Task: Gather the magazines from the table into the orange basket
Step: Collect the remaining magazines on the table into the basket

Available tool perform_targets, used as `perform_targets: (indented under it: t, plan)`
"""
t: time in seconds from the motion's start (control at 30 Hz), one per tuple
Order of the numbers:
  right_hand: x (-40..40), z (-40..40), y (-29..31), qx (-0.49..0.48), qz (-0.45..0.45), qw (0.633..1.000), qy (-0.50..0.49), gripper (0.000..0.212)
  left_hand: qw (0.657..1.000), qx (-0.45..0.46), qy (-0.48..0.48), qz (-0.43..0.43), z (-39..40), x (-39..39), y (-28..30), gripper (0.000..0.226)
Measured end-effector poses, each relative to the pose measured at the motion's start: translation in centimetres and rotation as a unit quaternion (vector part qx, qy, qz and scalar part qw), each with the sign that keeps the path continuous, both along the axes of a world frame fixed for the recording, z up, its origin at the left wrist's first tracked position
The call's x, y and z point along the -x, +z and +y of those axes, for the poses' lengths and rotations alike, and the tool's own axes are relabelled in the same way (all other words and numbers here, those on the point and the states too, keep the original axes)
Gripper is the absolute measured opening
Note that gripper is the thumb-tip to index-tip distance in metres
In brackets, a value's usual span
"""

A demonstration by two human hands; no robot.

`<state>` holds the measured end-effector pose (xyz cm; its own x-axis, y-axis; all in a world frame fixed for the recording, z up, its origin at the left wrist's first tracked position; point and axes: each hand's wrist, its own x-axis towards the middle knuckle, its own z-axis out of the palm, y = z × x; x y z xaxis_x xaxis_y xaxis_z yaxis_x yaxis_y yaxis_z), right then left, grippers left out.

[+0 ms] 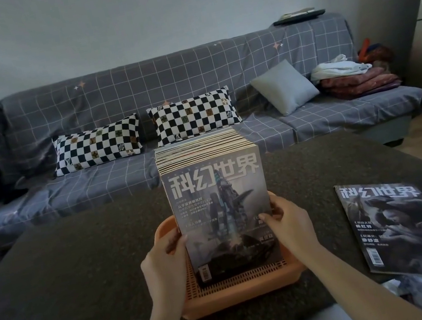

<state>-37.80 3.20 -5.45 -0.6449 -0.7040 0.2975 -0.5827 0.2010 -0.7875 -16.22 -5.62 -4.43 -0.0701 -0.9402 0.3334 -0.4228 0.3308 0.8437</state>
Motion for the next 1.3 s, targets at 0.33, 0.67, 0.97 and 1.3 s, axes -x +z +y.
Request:
perform_targets:
  t: [0.33,0.67,0.97,1.3]
  plan:
    - [0.5,0.4,0.3,-0.037,-0.030,0.997,0.055,0.063,0.999,-0.026,0.000,-0.036,0.2,0.4,-0.1,0.035]
    - [0.2,0.3,0.2,-0.017,-0.022,0.998,0.065,0.059,0.999,-0.036,0.002,-0.018,0.7,0.3,0.0,0.042]
    - [0.2,2.3,-0.3,0.011,-0.046,0.999,0.000,0.047,0.999,0.020,0.030,-0.036,3.0,0.4,0.1,0.008]
    - [0.6,6.7,-0.3,0.072,-0.039,0.997,0.004,0.042,0.989,0.032,-0.138,-0.050,6.8,6.2,0.6,0.005]
